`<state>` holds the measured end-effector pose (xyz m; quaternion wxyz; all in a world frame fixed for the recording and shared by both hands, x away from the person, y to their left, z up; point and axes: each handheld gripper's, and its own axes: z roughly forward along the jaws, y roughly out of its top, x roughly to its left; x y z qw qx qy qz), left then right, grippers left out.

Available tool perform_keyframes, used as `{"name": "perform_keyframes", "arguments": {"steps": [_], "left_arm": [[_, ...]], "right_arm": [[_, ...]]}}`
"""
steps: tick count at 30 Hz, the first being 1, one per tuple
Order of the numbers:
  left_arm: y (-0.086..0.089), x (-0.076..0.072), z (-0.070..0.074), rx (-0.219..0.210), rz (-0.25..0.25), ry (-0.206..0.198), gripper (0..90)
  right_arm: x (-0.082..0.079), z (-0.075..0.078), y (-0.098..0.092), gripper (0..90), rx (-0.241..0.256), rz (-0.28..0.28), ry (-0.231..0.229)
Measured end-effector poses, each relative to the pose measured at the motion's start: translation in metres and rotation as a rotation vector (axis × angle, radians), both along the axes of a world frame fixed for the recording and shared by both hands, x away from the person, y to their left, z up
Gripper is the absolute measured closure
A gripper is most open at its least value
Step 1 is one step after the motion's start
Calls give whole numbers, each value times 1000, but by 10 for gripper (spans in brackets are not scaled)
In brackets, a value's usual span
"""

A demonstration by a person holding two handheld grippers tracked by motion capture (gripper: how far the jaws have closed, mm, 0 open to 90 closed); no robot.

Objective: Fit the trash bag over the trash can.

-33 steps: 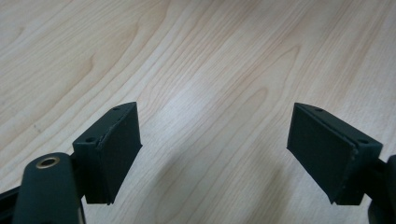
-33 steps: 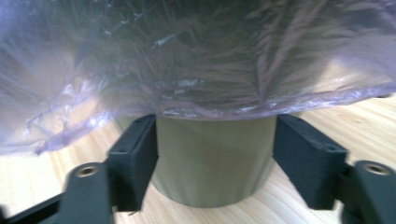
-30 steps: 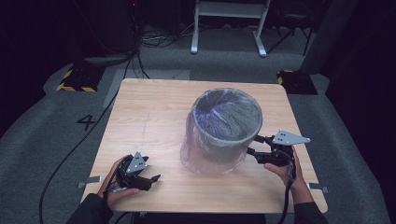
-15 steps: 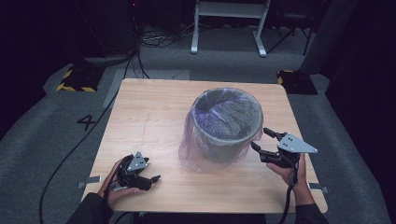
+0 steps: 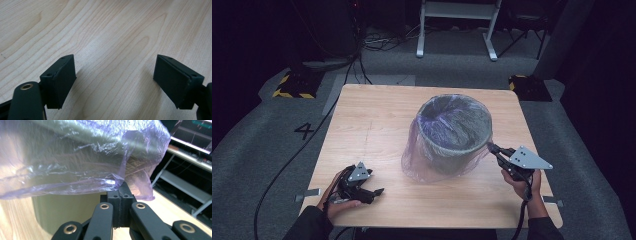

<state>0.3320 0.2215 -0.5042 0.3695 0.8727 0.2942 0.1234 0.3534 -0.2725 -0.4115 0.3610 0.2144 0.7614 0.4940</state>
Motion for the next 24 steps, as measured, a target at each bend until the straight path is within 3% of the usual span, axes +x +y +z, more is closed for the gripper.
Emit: {"name": "perform_keyframes", "arguments": {"steps": [8, 12, 18, 21, 24], "left_arm": [[0, 0, 0, -1, -3, 2, 176], [0, 0, 0, -1, -4, 2, 176], [0, 0, 0, -1, -7, 3, 175], [0, 1, 0, -2, -10, 3, 174], [0, 1, 0, -1, -12, 3, 174]], "right_arm": [[8, -12, -13, 900, 33, -4, 82], [12, -22, -15, 900, -10, -23, 104], [20, -38, -19, 900, -44, -32, 176], [25, -47, -19, 900, -79, -38, 233], [31, -55, -22, 900, -81, -45, 294]]}}
